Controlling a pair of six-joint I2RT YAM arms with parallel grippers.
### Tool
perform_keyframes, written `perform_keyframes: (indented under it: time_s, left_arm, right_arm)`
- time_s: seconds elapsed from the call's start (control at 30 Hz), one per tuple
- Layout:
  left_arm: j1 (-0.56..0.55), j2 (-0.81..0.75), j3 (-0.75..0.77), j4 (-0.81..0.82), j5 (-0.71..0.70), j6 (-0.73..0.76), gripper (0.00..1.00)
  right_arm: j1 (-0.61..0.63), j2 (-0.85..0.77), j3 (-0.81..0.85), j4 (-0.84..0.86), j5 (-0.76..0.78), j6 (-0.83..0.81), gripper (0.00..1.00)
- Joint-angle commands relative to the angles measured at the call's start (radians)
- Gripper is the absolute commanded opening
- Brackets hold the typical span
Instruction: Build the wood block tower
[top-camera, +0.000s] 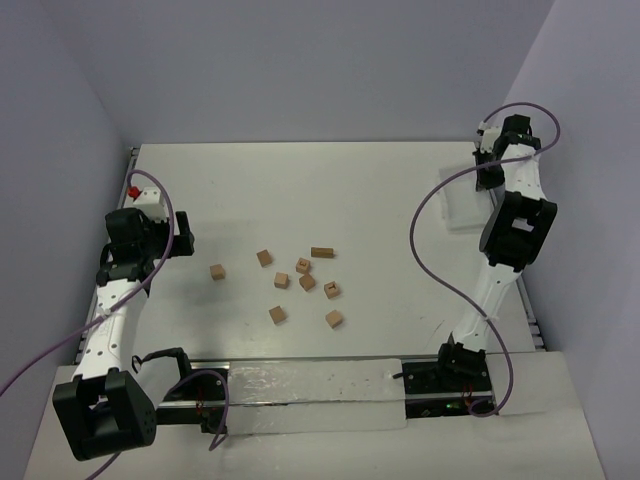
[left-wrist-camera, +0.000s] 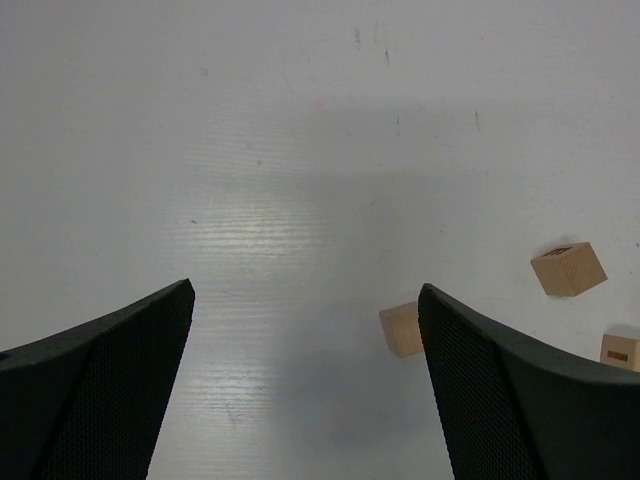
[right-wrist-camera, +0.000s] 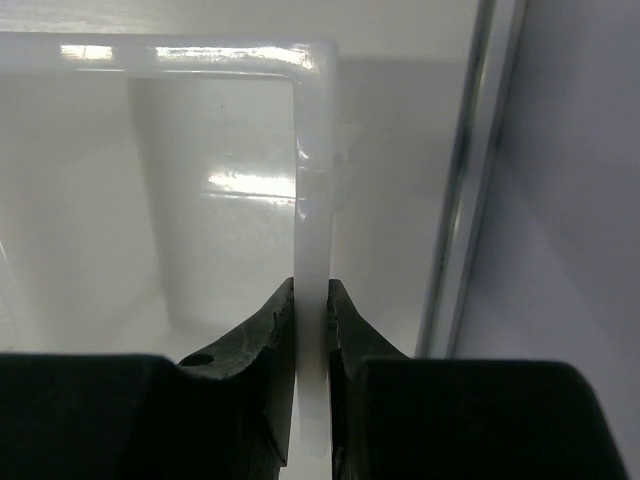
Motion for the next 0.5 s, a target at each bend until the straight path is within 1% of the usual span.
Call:
perform_keyframes:
  time_s: [0.0, 0.13, 0.23, 0.3, 0.37, 0.47]
  left_arm:
    - [0.006, -0.003, 0.008, 0.014, 0.02, 0.007, 0.99]
    - [0.007, -0.004, 0.008, 0.012, 0.021, 0.007, 0.99]
    - [0.007, 0.008, 0.011, 0.012, 0.018, 0.003, 0.99]
    - [0.007, 0.014, 0.012, 0.01, 0.02, 0.002, 0.99]
    - [0.007, 0.019, 0.014, 0.008, 0.02, 0.002, 0.99]
    - [0.006, 0.017, 0.013, 0.009, 0.021, 0.002, 0.99]
  right_arm:
    - [-0.008, 0.058, 0.127, -0.084, -0.067, -0.006, 0.0]
    - [-0.021, 0.1, 0.164, -0.107, -0.078, -0.007, 0.01]
    - [-0.031, 0.113, 0.169, -0.112, -0.094, -0.011, 0.1]
    - [-0.035, 0.115, 0.166, -0.114, -0.103, -0.014, 0.13]
    - [-0.037, 0.117, 0.166, -0.115, -0.105, -0.013, 0.22]
    - [-0.038, 0.106, 0.164, -0.118, -0.105, -0.013, 0.44]
